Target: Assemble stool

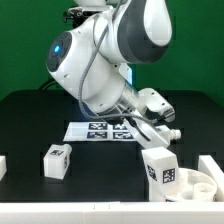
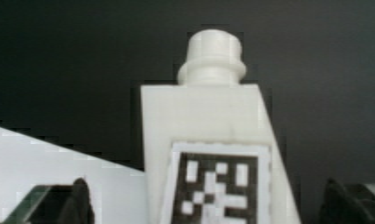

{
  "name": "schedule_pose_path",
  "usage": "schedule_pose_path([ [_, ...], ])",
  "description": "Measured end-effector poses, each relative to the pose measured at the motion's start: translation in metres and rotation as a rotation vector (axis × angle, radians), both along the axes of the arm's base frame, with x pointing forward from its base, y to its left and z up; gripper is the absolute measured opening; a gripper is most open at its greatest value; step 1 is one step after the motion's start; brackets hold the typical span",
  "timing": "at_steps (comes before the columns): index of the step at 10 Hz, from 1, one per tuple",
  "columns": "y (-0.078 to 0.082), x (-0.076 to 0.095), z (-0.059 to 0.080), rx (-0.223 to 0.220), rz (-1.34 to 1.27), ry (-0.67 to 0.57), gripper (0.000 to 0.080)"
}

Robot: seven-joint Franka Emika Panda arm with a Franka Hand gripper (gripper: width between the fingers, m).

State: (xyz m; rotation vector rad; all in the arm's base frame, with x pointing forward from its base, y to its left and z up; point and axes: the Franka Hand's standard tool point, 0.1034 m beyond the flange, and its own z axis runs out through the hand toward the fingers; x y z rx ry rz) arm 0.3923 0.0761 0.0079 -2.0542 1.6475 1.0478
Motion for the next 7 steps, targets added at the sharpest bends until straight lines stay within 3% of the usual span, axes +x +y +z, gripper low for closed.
schedule_pose_path([
  [2, -0.001, 0.000, 0.000, 0.000, -0.002, 0.000, 0.0389],
  [3, 0.000, 0.002, 0.002, 0.001, -0.002, -0.004, 0.0389],
  [4, 0.001, 0.006, 0.005, -0.012, -0.002, -0.014, 0.0326],
  [5, -0.003, 0.016, 0.026, -0.004, 0.036, -0.003, 0.0326],
  [6, -0.011, 0.041, 0.052, -0.053, 0.067, -0.016, 0.0326],
  [7, -0.013, 0.069, 0.083, -0.133, 0.172, -0.083, 0.0326],
])
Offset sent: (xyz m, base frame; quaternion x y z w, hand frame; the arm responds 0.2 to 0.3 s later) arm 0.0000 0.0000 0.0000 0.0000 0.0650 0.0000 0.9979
